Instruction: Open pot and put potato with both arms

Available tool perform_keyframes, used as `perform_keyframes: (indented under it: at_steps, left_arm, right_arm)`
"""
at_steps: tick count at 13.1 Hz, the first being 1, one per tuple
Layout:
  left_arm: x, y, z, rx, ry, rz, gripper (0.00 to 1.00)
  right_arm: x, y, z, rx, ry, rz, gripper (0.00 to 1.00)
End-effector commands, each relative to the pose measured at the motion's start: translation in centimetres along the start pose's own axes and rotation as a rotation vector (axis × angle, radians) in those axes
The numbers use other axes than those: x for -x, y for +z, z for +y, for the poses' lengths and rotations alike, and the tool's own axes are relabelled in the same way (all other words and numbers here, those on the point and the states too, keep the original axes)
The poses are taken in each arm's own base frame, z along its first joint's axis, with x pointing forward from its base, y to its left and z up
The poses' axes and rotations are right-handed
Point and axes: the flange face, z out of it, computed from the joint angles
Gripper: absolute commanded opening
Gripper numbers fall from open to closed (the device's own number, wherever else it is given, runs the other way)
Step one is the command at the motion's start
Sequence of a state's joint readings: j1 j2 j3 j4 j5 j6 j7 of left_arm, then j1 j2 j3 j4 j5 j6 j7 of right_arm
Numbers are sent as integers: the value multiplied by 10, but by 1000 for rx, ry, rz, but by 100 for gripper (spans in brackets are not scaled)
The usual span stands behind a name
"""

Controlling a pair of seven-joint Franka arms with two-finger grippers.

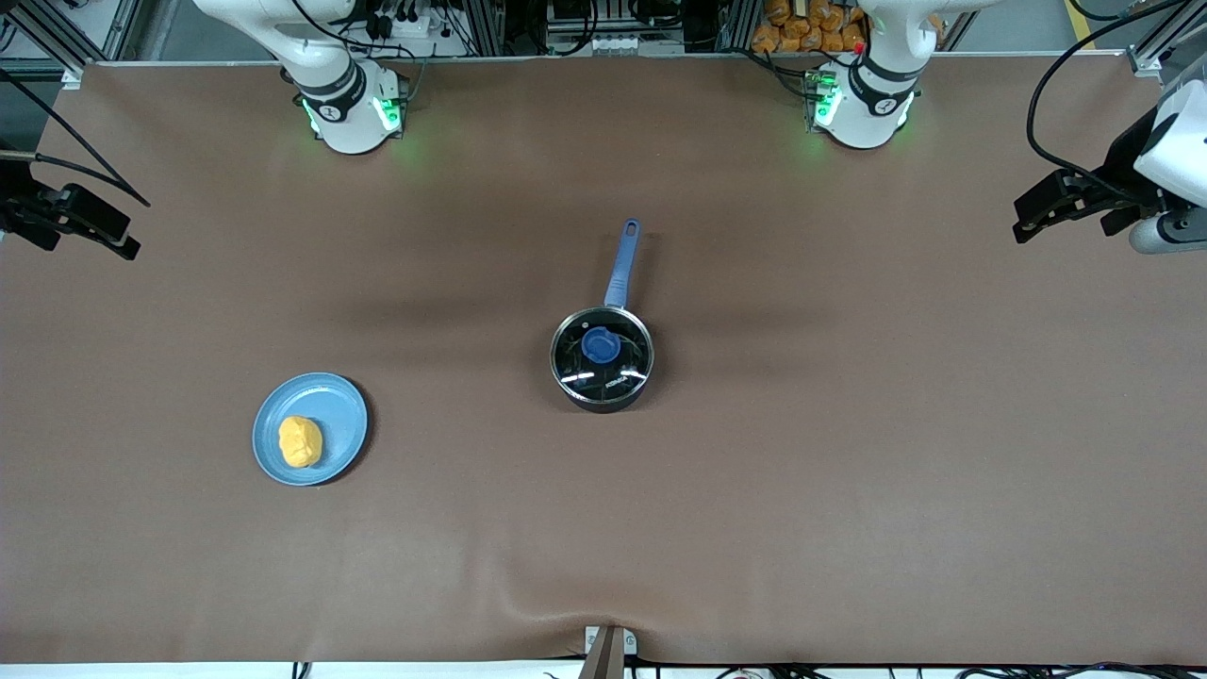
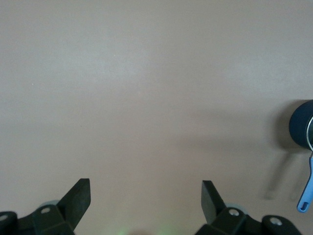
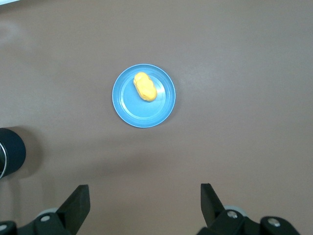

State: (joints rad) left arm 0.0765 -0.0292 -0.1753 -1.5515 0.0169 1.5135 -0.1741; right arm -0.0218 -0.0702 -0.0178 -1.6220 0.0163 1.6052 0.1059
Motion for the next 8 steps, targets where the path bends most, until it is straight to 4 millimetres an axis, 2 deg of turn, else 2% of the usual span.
perform_keyframes:
  at_steps: [1, 8]
  left_arm:
    - [7, -16, -1, 17, 4, -4, 100]
    - [6, -17, -3, 19, 11, -8, 100]
  right_arm:
    - [0, -3, -2, -8, -6, 7, 100]
    - [0, -3, -2, -8, -6, 6, 100]
